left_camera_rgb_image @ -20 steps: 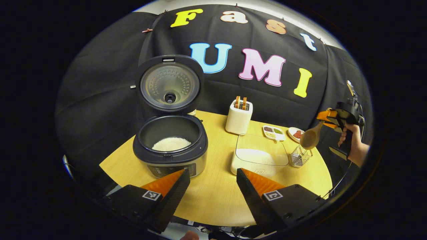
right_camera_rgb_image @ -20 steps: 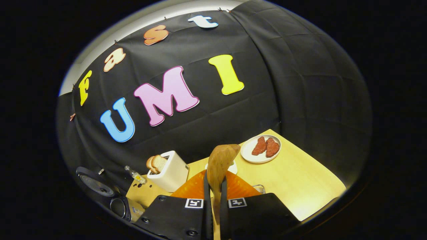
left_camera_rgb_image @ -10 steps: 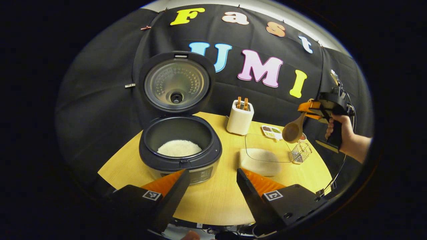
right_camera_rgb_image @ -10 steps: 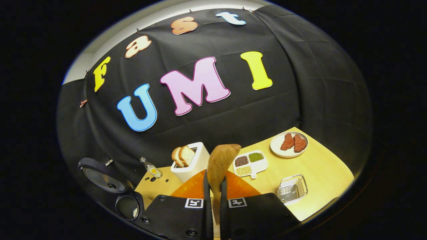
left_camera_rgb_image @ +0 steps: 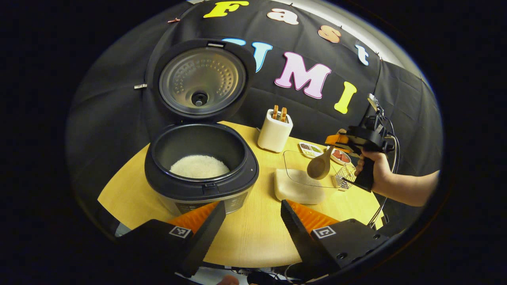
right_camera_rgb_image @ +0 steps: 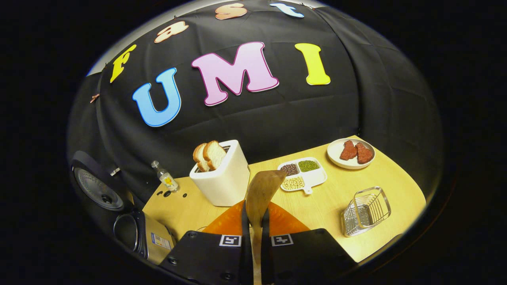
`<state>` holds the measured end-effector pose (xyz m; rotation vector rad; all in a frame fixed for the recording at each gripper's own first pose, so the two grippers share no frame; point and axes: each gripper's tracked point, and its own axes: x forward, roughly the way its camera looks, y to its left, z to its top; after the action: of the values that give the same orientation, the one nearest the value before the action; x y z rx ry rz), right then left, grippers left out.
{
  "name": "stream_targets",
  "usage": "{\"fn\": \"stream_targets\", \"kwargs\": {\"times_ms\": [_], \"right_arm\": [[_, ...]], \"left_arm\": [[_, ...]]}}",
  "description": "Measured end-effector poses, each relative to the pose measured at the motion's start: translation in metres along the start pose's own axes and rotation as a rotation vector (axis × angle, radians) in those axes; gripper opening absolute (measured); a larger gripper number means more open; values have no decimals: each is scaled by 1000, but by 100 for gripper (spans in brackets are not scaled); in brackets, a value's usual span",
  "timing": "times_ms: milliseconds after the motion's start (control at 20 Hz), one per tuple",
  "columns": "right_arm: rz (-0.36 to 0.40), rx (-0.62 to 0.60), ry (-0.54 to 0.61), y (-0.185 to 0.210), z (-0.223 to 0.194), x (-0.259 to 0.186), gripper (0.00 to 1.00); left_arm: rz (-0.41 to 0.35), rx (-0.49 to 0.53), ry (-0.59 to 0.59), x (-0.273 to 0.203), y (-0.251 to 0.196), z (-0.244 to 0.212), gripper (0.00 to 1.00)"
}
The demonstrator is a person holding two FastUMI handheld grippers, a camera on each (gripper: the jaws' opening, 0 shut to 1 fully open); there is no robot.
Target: Close the left gripper, press the button to open the rice cooker; take a wooden spoon from the chopstick holder with the right hand, scoop a spoonful of rice and pour it into the rice cooker, then put the wooden spoon back into the chopstick holder.
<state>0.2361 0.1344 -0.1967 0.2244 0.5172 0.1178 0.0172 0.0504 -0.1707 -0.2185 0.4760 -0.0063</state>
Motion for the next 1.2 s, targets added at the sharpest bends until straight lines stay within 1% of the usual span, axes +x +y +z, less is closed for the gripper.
{"fn": "stream_targets", "kwargs": {"times_ms": [250, 350, 550, 650, 800, 900, 1100, 1200], "right_arm": [[-16, -7, 27, 10, -37, 13, 12], [-4, -2, 51, 20, -48, 12, 12], [30, 25, 88, 39, -58, 9, 13], [47, 70, 118, 48, -62, 6, 12], [99, 198, 195, 67, -69, 3, 13], [117, 256, 227, 74, -69, 1, 13], [123, 278, 247, 78, -66, -8, 12], [112, 271, 250, 67, -66, -10, 12]], "left_arm": [[-5, -4, 16, 9, 1, -9, 95], [7, -11, 13, 7, 5, -9, 95], [28, -36, 15, 4, 12, -14, 95], [46, -39, 0, 2, 16, -12, 95], [63, -36, -4, 0, 22, -13, 95], [63, -38, 0, 0, 22, -15, 95], [46, -20, 5, 4, 14, -13, 95], [34, 2, -1, 6, 7, -8, 95]]}}
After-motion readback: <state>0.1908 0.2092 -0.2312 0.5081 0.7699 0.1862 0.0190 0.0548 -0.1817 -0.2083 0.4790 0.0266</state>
